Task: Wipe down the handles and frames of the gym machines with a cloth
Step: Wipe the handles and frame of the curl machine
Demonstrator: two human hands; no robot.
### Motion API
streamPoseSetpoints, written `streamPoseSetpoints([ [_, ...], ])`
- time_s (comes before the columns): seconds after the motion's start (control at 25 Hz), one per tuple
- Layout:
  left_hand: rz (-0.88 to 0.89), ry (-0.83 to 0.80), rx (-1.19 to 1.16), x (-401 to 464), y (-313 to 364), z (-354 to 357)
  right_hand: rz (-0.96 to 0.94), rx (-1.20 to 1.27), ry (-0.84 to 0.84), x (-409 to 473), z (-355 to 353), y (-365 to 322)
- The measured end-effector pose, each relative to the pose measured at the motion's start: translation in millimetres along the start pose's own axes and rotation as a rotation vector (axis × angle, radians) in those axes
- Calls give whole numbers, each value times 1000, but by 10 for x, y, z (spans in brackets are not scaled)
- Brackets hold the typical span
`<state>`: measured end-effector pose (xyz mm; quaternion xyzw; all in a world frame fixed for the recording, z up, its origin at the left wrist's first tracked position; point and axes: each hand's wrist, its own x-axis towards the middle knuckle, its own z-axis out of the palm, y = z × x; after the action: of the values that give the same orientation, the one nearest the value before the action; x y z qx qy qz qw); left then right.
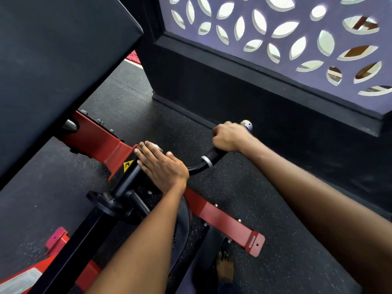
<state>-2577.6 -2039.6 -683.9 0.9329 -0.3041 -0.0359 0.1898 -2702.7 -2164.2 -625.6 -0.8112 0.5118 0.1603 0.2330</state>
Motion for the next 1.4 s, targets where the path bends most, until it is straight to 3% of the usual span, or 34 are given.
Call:
streamPoseSetpoints([
  [0.08, 3, 0, 3, 0, -11, 5, -210, 33, -50, -134, 203, -269],
  [0.24, -6, 4, 4, 13, -11, 21, -567, 283, 408, -774, 872, -91],
  [0.32, -14, 7, -4, 11, -8, 21, -356, 608, 475, -1079, 1255, 5],
  [0.4, -11, 19, -12, 5, -16, 30, 157, 1164, 463, -1134, 1335, -106],
  [0.48, -13, 22, -13, 10, -27, 44, 549, 1873, 242, -809, 1198, -213],
  [0.56, -11, 24, -11, 8, -22, 46, 590, 2328, 10, -506, 959, -347],
  [0.76, -9, 30, -4, 6, -30, 40, 736, 2433, 98, -660, 975, -463],
  [0.92, -12, 32, -3, 9, -33, 38, 726, 2510, 71, -644, 733, -510],
  [1.04, -9, 23, -4, 6, -10, 32, 760, 2250, 126, -766, 655, -544],
  [1.12, -6, 23, -4, 7, -23, 33, 708, 1946, 369, -960, 737, -459],
  [1.16, -4, 26, -4, 6, -27, 36, 578, 1736, 578, -1039, 739, -437],
  [1.24, -2, 29, -7, 14, -38, 41, 49, 1136, 853, -1012, 740, -426],
  [1.32, 3, 21, -9, 12, -34, 32, -428, 367, 762, -750, 818, -389],
  [1.4, 3, 13, -11, 13, -23, 29, -588, -82, 636, -573, 960, -233],
])
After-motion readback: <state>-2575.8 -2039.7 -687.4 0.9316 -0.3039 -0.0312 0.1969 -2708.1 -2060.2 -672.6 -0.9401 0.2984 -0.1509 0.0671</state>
